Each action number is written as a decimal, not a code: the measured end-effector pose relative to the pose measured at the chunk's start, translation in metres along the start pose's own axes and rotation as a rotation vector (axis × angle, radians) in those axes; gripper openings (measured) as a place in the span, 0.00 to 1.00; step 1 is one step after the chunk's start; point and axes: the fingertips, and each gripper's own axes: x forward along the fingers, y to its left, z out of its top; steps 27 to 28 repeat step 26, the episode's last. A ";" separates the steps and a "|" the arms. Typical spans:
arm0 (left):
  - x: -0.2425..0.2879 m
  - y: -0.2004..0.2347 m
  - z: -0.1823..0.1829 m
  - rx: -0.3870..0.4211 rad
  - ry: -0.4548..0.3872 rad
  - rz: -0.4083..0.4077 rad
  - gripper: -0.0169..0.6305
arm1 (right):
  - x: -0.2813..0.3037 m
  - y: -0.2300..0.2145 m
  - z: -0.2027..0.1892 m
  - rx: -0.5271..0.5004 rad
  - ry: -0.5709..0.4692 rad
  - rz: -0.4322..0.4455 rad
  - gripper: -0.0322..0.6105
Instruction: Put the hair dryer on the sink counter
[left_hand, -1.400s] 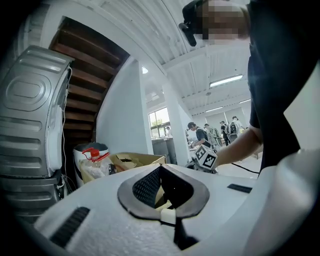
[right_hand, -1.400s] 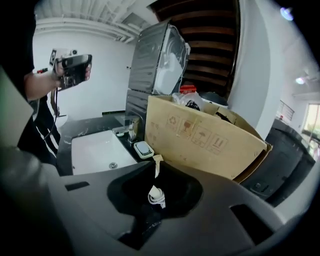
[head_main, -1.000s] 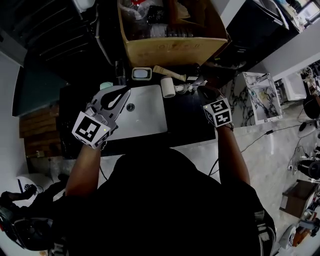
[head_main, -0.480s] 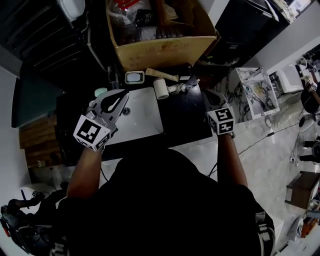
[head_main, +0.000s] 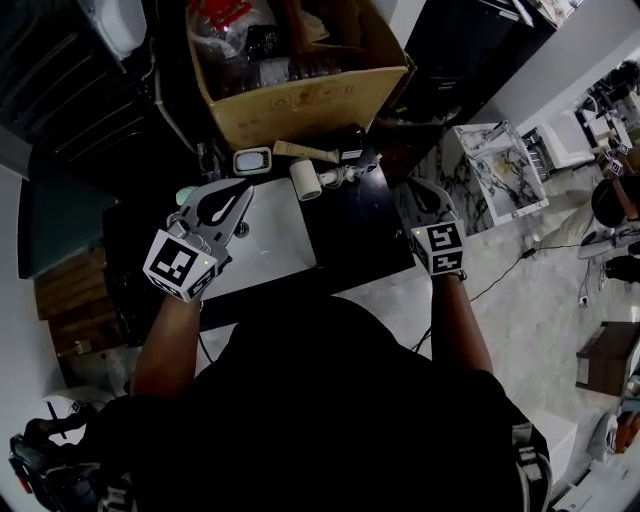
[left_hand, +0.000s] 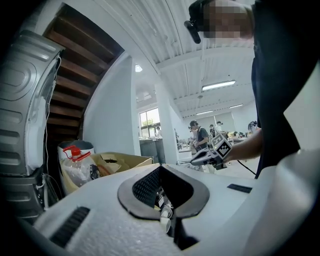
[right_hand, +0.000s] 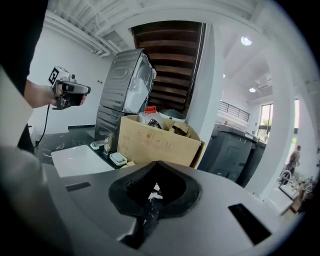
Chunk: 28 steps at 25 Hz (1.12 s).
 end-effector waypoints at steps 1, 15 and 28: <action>0.002 -0.001 0.001 0.000 -0.002 -0.005 0.05 | -0.002 0.000 0.002 0.001 -0.006 -0.004 0.06; 0.004 0.008 0.001 -0.018 -0.032 -0.021 0.05 | -0.022 0.000 0.032 -0.034 -0.059 -0.088 0.06; -0.003 0.018 -0.014 -0.045 -0.012 -0.004 0.05 | -0.025 0.001 0.051 0.002 -0.114 -0.099 0.06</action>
